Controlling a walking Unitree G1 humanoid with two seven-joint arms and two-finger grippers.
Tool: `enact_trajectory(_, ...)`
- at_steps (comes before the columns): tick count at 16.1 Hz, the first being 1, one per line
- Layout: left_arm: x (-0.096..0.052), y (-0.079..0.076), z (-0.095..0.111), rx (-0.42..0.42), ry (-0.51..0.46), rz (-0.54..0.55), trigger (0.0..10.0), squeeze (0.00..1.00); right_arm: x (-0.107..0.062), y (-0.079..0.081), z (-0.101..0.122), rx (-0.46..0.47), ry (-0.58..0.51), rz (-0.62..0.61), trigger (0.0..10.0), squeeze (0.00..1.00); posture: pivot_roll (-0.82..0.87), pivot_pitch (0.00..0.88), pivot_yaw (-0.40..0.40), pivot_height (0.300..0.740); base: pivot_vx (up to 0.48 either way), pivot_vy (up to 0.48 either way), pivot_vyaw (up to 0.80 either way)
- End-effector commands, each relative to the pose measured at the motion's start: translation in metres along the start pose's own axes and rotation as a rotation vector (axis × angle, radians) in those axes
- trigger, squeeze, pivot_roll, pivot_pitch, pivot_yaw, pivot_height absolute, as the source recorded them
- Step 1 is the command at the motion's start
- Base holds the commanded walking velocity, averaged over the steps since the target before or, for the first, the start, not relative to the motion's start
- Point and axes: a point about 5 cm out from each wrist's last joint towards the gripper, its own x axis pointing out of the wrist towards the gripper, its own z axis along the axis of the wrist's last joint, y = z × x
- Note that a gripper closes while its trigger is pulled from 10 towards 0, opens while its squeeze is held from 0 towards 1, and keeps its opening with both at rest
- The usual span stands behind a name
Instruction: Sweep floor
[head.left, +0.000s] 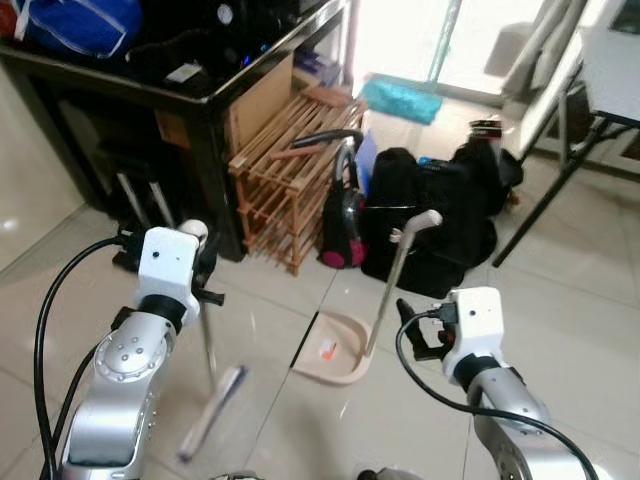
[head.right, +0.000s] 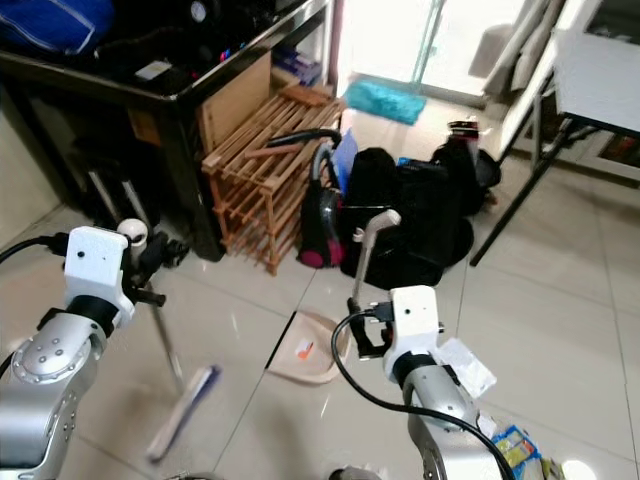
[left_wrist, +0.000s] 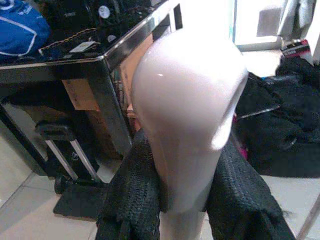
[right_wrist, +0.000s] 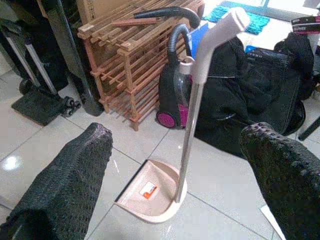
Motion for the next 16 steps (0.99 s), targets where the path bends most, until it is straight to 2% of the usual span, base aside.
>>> enact_trajectory(1, -0.003, 0.003, 0.007, 0.028, -0.027, 0.007, 10.0, 0.00, 0.000, -0.001, 0.001, 0.010, -0.002, -0.017, 10.0, 0.00, 0.04, 0.099, -0.017, 0.740, 0.277, 0.000, 0.00)
enact_trajectory(13, 0.004, -0.004, 0.004, 0.039, -0.026, -0.045, 10.0, 0.00, -0.005, -0.007, -0.014, 0.042, 0.026, -0.112, 10.0, 0.00, 0.03, 0.084, 0.009, 0.740, 0.331, 0.000, 0.00)
enact_trajectory(16, 0.006, -0.008, 0.002, 0.009, -0.027, -0.058, 10.0, 0.00, -0.005, -0.008, -0.015, 0.054, 0.020, -0.136, 10.0, 0.00, 0.03, 0.079, 0.014, 0.740, 0.325, 0.000, 0.00)
